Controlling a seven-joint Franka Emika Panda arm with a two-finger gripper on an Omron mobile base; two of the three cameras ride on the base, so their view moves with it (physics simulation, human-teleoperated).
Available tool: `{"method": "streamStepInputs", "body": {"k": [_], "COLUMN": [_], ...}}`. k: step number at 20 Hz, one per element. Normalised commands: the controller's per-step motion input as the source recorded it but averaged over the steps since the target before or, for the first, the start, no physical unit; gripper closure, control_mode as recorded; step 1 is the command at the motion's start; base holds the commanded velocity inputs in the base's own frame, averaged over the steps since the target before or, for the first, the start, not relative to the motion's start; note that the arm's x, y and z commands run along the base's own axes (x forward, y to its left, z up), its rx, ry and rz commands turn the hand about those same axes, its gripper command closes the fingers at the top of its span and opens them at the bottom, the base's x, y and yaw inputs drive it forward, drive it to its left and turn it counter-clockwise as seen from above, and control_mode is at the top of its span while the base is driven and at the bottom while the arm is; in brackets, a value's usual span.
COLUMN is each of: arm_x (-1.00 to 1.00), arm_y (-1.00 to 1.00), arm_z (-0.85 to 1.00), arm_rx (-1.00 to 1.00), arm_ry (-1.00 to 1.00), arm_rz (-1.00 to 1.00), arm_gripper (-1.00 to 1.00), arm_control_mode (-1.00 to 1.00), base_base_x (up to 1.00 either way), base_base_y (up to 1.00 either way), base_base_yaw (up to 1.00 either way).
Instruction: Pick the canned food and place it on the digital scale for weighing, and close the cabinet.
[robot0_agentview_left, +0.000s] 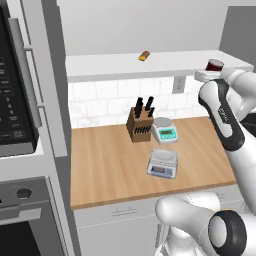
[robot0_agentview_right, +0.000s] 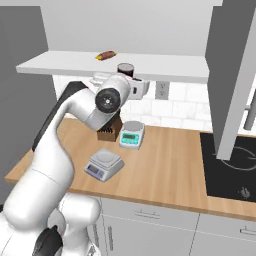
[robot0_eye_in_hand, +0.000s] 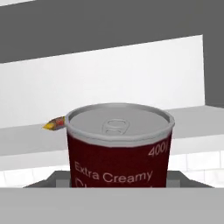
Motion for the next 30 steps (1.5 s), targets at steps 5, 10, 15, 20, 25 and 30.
{"method": "streamStepInputs", "body": {"k": [5,10,15,20,25,30], "arm_x": [-1.0,-0.48,-0.02,0.31,0.38,0.49], "arm_y": [0.09,0.23,0.25,0.53,0.43,0.14], "arm_z": [-0.31,-0.66,-0.62,-0.78,-0.92,-0.74], "arm_rx": [-0.01,-0.02,-0.01,-0.05,-0.05,0.0], "arm_ry": [0.0,0.06,0.07,0.02,0.04,0.03], "arm_rz": [0.05,0.45,0.54,0.35,0.12,0.01], "arm_gripper": [1.0,1.0,1.0,1.0,1.0,1.0], "arm_control_mode": [-1.0,-1.0,-1.0,-1.0,-1.0,-1.0], "base_base_x": [0.0,0.0,0.0,0.0,0.0,0.0], "base_base_y": [0.0,0.0,0.0,0.0,0.0,0.0], "base_base_yaw": [0.0,0.0,0.0,0.0,0.0,0.0]}}
